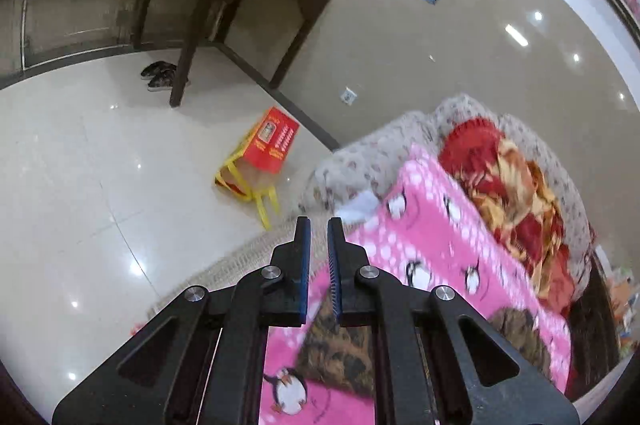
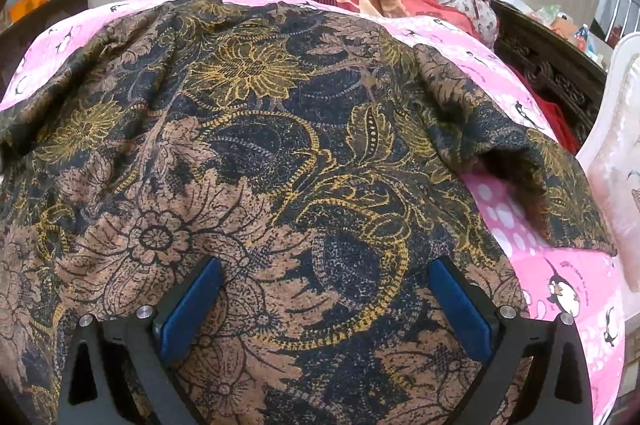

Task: Fold small clothes
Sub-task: 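Grasp the sleeve cuff with the left gripper and lift it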

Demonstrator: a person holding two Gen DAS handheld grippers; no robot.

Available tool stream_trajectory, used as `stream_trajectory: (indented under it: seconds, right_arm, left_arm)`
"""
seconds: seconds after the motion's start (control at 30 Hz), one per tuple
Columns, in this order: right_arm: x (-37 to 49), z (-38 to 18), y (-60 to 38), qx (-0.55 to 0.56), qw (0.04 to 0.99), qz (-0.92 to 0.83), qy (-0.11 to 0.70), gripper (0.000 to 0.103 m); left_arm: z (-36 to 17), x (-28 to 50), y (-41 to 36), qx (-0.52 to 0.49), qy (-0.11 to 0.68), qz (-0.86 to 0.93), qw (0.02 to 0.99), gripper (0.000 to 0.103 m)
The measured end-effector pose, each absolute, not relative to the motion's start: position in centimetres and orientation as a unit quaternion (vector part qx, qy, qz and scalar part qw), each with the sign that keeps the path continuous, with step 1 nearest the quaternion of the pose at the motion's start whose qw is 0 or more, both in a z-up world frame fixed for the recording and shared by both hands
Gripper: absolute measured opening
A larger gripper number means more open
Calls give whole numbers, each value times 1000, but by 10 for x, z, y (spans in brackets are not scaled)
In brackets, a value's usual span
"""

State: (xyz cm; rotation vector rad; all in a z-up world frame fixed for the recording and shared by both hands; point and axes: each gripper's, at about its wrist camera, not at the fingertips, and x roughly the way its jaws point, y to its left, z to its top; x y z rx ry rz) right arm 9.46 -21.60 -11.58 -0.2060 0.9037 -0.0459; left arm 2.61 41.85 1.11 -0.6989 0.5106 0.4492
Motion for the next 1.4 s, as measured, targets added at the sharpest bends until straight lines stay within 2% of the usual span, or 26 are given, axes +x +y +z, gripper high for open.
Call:
stream_trajectory:
  seconds: [0.1,0.17,0.2,0.23,0.3,0.4,0.53,0.73,0.83,0.97,1.2,1.3,1.4]
  right_arm:
    - [96,-116,-216,-97,894,-22,437,102]
    - [96,-116,-216,-98,894,-22,436,102]
    - [96,-116,-217,-98,894,-22,436,103]
    - [96,-116,-218,-97,894,-21,437,103]
    - [95,-116,-217,-94,894,-19,437,103]
    - [95,-116,-217,-92,894,-18,438,103]
    - [95,-116,-218,-92,894,-18,438,103]
    - [95,-116,-217,-93,894,-19,438,103]
    - [95,-116,-217,-93,894,-19,438,103]
    - [95,-116,-217,-93,894,-19,438,103]
    - [95,-117,-216,-94,894,-20,438,103]
    - [95,-117,-215,-94,894,-20,438,103]
    - [95,-117,-215,-94,894,-20,438,103]
  left_arm:
    - [-7,35,415,-360,280,160,875,8]
    - [-31,42,401,-375,320,128,860,14]
    - [-45,43,392,-392,332,108,851,28]
    - [-57,42,382,-406,340,93,843,48]
    - [-83,42,360,-430,355,78,826,57]
    - [-115,40,343,-470,366,76,799,57]
    - [-114,25,342,-495,335,89,797,57]
    - [-113,35,381,-532,287,118,788,57]
    - [-122,44,394,-558,291,106,770,57]
    - [-108,59,383,-516,319,70,792,54]
    - [-109,84,374,-422,378,101,818,10]
    - [-101,76,379,-415,364,126,824,5]
    - [-66,60,387,-384,326,152,850,4]
